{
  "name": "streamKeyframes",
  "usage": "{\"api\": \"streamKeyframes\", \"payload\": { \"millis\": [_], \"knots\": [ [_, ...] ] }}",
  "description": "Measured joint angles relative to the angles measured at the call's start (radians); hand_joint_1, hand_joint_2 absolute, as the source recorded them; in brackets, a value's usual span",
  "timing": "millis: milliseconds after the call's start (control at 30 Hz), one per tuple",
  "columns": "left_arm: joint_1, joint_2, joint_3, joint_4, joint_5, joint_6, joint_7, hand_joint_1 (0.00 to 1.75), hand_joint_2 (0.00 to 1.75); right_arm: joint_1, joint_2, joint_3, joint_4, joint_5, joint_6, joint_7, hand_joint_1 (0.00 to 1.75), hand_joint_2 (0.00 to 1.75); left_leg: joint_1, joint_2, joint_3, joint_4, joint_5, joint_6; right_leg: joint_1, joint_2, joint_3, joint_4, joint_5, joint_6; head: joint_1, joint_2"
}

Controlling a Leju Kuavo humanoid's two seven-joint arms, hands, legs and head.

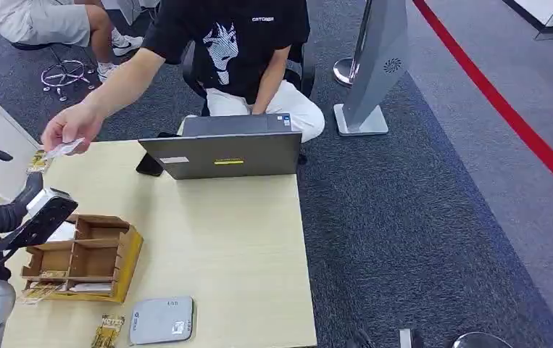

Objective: Pass the card to the sensor for recognition and then transmit it.

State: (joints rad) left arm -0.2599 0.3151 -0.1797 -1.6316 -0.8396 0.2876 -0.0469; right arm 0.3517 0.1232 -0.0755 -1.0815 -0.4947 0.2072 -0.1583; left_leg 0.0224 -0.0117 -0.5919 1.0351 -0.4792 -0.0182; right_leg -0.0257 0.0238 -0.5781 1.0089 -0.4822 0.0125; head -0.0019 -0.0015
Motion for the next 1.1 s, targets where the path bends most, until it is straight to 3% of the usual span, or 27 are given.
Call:
{"api": "streamKeyframes", "payload": {
  "millis": [467,833,933,1100],
  "knots": [
    [0.101,0.008,0.011,-0.07,-0.007,0.036,-0.04,0.0,1.75,0.012,-0.015,0.029,0.0,-0.035,-0.018,-0.018,0.0,1.75,0.0,0.0,0.0,0.0,0.0,0.0,0.0,0.0,0.0,0.0,0.0,-0.001,0.0,0.0],
    [0.119,0.01,0.019,-0.092,-0.007,0.033,-0.044,0.0,1.75,0.014,-0.017,0.032,0.0,-0.039,-0.018,-0.019,0.0,1.75,0.0,0.0,0.0,0.0,0.0,0.0,0.0,0.0,0.001,0.0,0.0,-0.001,0.0,0.0],
    [0.15,0.029,0.019,-0.122,-0.012,-0.039,-0.065,0.0,1.75,0.017,-0.017,0.032,-0.005,-0.044,-0.028,-0.019,0.0,1.75,0.0,0.001,0.0,0.0,0.0,0.0,0.0,0.001,0.001,0.0,0.0,-0.001,0.0,0.0],
    [0.272,0.116,0.016,-0.194,-0.111,-0.208,-0.078,0.0,1.75,0.027,-0.016,0.023,-0.016,-0.035,-0.021,-0.022,0.0,1.75,0.0,0.001,0.0,-0.001,-0.002,-0.001,0.0,0.001,0.0,0.0,-0.002,-0.002,0.001,0.0]
  ]
}}
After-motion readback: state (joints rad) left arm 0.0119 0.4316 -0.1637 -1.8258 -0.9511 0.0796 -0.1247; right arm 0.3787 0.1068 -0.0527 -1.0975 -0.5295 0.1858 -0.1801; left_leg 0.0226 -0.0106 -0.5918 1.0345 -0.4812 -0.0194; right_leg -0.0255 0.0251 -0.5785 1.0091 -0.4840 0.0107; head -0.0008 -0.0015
